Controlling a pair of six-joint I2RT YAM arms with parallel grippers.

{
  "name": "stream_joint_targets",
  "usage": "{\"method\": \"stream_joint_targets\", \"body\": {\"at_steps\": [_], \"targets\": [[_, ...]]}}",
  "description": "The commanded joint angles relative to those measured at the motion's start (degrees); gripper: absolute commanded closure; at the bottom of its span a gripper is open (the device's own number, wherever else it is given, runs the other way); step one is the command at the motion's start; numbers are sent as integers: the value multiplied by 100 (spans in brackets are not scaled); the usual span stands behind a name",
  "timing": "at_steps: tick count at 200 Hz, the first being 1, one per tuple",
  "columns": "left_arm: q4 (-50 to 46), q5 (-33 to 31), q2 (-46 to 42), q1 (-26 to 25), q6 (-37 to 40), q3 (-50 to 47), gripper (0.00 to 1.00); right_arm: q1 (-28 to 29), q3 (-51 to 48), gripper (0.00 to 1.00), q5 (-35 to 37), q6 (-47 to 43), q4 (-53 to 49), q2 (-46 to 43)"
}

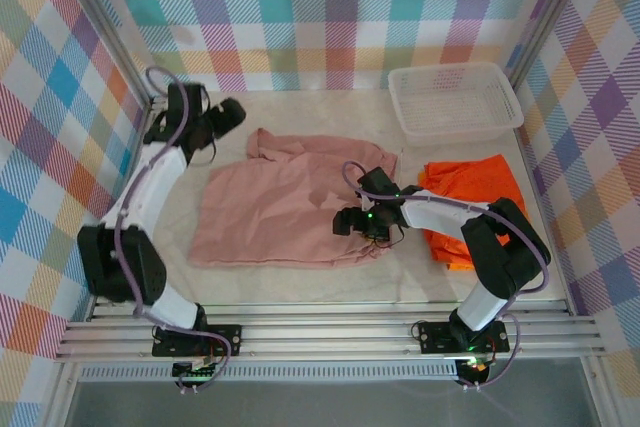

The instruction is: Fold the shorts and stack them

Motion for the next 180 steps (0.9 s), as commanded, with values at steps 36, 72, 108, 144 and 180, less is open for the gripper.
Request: {"method": "stream_joint_targets", "body": {"at_steps": [36, 72, 108, 144, 180], "targets": [[-2214, -281, 2901, -384, 1195, 2854, 26, -9, 53, 11, 177, -89, -325, 95], [-2886, -844, 3966, -689, 1405, 4141, 37, -8, -22, 7, 142, -35, -226, 154], [-3143, -1741, 4562, -887, 1570, 4691, 42, -8, -48, 4, 107, -9, -183, 202], [-3118, -2249, 4772, -889, 1585, 4814, 47, -7, -27, 3, 89, -64, -204, 243], [-3213, -2442, 4944, -889, 1656, 4831, 48, -4, -18, 3, 89, -70, -211, 307]]}}
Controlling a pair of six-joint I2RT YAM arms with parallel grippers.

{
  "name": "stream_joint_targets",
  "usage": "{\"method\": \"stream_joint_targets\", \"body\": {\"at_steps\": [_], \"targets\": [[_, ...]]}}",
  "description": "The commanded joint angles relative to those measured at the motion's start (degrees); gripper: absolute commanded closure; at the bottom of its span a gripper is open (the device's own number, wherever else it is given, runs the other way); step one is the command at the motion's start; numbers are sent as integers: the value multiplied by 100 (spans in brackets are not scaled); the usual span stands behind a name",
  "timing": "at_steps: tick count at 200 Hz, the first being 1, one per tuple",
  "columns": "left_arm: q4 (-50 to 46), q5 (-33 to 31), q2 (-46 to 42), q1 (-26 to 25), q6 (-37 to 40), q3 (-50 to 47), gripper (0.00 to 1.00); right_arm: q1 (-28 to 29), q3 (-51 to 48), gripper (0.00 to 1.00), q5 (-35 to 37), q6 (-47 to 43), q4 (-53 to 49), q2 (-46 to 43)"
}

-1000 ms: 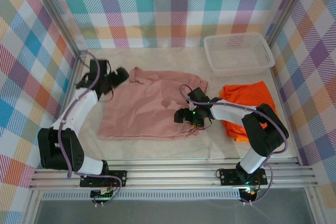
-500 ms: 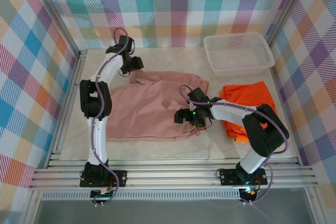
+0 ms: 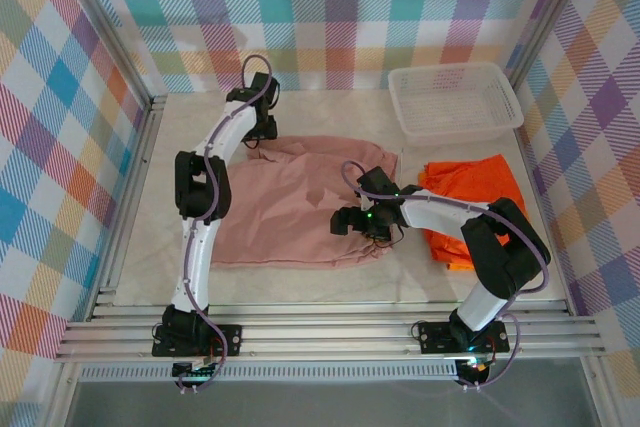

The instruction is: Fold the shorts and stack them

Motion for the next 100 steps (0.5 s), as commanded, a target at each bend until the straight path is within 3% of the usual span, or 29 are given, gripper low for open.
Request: {"method": "stream_joint_targets", "body": {"at_steps": [1, 18, 40, 81, 100], "targets": [[-276, -342, 196, 44, 151, 169, 48, -6, -55, 3, 91, -44, -203, 291], [-267, -300, 313, 44, 163, 215, 51, -8, -20, 3, 65, -48, -212, 351], [-291, -369, 508, 44, 217, 409, 61, -8, -6, 3, 56, -44, -218, 367], [-395, -812, 594, 45, 434, 982, 100, -11, -52, 3, 137, -20, -297, 373], [-231, -886, 241, 66, 545, 1066, 100, -4, -128, 3, 185, 46, -326, 383]]}}
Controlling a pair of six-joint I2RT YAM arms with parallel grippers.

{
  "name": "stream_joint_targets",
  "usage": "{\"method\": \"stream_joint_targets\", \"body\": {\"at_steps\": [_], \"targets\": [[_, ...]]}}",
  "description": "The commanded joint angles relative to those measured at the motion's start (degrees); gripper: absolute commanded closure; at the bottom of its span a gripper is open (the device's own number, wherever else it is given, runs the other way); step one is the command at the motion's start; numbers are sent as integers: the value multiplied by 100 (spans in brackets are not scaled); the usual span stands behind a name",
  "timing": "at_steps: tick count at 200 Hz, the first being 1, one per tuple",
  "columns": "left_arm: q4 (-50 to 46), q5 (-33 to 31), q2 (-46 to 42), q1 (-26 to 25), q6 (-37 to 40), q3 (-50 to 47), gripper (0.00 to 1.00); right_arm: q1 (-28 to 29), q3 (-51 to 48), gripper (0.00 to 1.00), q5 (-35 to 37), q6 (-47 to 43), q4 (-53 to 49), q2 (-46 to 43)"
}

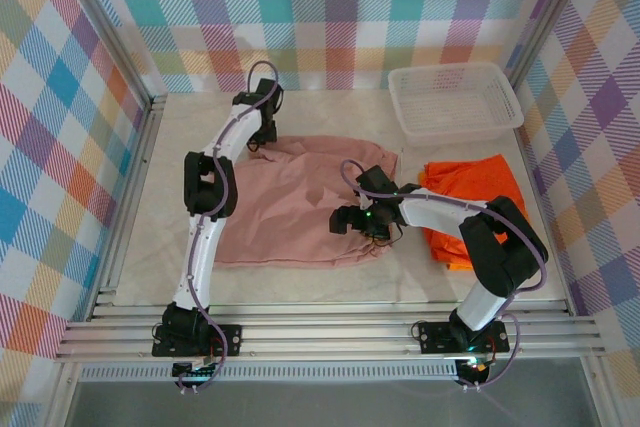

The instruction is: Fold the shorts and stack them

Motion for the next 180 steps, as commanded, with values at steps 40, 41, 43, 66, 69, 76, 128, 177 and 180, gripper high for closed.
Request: {"method": "stream_joint_targets", "body": {"at_steps": [40, 41, 43, 66, 69, 76, 128, 177, 180], "targets": [[661, 109, -1457, 374, 297, 356, 100, -8, -435, 3, 247, 145, -334, 289], [668, 134, -1474, 389, 293, 361, 100, -8, -443, 3, 247, 146, -338, 287], [690, 188, -1505, 423, 289, 370, 100, -8, -448, 3, 247, 145, -327, 289], [797, 599, -1561, 798, 154, 630, 100, -8, -574, 3, 196, 187, -274, 311], [790, 661, -1538, 855, 132, 677, 100, -8, -585, 3, 188, 195, -271, 312], [773, 836, -1451, 997, 60, 821, 100, -10, -607, 3, 169, 207, -249, 315], [917, 3172, -696, 2043, -867, 1400, 31, -8, -640, 3, -11, 236, -191, 285], [775, 3030, -1972, 1726, -508, 199, 22, -8, -402, 2, -4, 148, -392, 275], [841, 3019, -2085, 1709, -530, 23, 20, -2, -371, 2, -1, 141, -422, 261]]}}
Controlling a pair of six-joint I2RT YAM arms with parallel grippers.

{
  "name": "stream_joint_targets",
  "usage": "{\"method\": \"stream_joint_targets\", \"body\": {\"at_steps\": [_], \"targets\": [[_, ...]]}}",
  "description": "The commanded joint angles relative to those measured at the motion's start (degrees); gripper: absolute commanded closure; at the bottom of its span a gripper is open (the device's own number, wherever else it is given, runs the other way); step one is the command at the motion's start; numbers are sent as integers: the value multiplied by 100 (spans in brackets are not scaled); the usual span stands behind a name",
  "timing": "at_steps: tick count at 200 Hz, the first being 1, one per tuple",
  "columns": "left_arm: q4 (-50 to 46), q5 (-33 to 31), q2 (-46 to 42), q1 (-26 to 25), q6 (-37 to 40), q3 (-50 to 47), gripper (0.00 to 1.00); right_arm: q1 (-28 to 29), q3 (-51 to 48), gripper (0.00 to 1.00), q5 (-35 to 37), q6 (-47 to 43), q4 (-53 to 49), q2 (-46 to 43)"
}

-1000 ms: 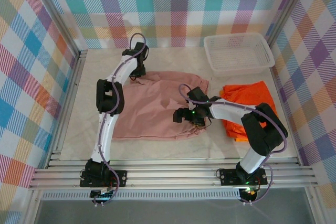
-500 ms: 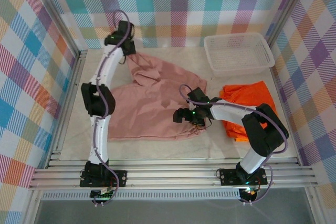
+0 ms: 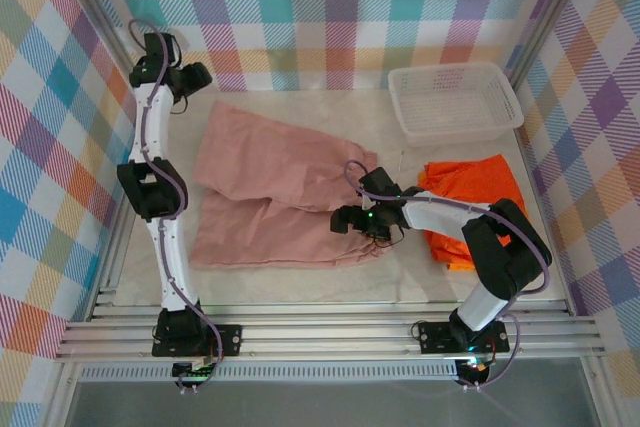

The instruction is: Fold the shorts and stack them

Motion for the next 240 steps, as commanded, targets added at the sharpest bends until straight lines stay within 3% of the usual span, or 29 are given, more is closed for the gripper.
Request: {"method": "stream_joint_targets", "body": {"at_steps": [1, 43, 67, 102, 135, 172, 240], "targets": [[100, 252, -1148, -363, 25, -819, 20, -5, -139, 2, 75, -11, -731, 369], [855, 332, -2865, -645, -128, -3309, 14, -4, 524, 1, -226, -215, -1109, -216], [1511, 205, -3990, -886, -661, -5229, 14, -8, 1172, 0, -119, -388, -1378, -538], [2625, 33, -5380, -1402, -1373, -7782, 8, -204, 2533, 1, 464, -774, -1941, -13], [2754, -179, -6020, -1955, -1627, -9005, 5, -659, 3685, 1, 390, -867, -2073, 1153], [3113, -375, -6820, -2215, -1997, -10245, 0, -778, 5018, 1, 94, -1027, -2073, 2461], [3652, -609, -6767, -2263, -2187, -11342, 0, -1044, 7106, 1, 45, -775, -2692, 4415]]}}
